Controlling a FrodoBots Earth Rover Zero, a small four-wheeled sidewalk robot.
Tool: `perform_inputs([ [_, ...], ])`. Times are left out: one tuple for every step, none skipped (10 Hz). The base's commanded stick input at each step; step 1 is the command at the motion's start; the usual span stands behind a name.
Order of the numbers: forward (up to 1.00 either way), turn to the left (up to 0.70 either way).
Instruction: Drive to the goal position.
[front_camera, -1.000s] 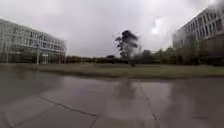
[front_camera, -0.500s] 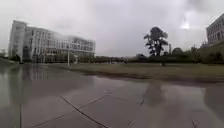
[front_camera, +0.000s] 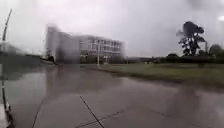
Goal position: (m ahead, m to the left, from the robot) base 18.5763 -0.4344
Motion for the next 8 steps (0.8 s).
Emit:
perform_inputs([
  [0.7,0.0],
  [0.7,0.0],
  [0.7,0.0],
  [0.7,0.0],
  [0.7,0.01],
  [0.7,0.04],
  [0.7,0.1],
  [0.7,0.35],
])
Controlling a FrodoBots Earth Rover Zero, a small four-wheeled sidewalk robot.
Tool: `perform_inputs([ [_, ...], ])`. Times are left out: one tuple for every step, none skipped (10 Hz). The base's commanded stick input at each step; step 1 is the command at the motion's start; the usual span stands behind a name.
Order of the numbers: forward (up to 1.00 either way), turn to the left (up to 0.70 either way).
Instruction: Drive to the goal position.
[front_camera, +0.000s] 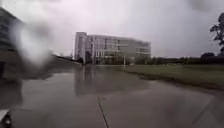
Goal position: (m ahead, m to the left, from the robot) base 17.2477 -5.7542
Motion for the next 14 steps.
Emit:
perform_inputs([
  [0.7,0.35],
  [0.7,0.35],
  [0.7,0.32],
  [0.7,0.24],
  [0.7,0.11],
  [0.7,0.01],
  [0.7,0.0],
  [0.7,0.0],
  [0.7,0.0],
  [0.7,0.0],
  [0.7,-0.01],
  [0.7,-0.17],
  [0.7,-0.32],
  [0.7,-0.35],
])
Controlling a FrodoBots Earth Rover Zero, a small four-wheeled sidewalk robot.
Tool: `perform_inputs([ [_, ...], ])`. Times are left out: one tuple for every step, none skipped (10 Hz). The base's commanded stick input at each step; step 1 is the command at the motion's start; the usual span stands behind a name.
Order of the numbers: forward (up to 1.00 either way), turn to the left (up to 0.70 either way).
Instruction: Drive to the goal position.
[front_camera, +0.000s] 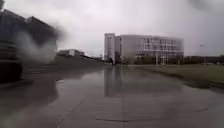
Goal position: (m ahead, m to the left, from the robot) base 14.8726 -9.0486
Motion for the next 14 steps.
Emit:
perform_inputs([
  [0.7,-0.35],
  [0.7,-0.33],
  [0.7,0.0],
  [0.7,0.0],
  [0.7,0.0],
  [0.7,0.0],
  [0.7,0.0],
  [0.7,0.0],
  [0.7,-0.03],
  [0.7,-0.24],
  [0.7,-0.35],
  [0.7,-0.26],
  [0.7,-0.01],
  [0.7,0.0],
])
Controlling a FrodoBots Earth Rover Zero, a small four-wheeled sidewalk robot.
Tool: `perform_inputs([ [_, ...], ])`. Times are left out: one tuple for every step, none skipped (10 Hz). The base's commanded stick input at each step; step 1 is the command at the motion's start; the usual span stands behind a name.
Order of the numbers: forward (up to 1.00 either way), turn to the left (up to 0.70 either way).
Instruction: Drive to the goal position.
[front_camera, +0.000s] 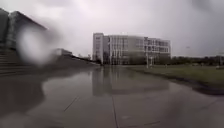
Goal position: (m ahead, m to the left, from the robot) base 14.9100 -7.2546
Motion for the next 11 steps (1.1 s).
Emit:
perform_inputs([
  [0.7,0.0],
  [0.7,0.0],
  [0.7,0.0],
  [0.7,0.0],
  [0.7,0.0],
  [0.7,0.0],
  [0.7,0.0],
  [0.7,0.0],
  [0.7,0.0],
  [0.7,0.0],
  [0.7,0.0],
])
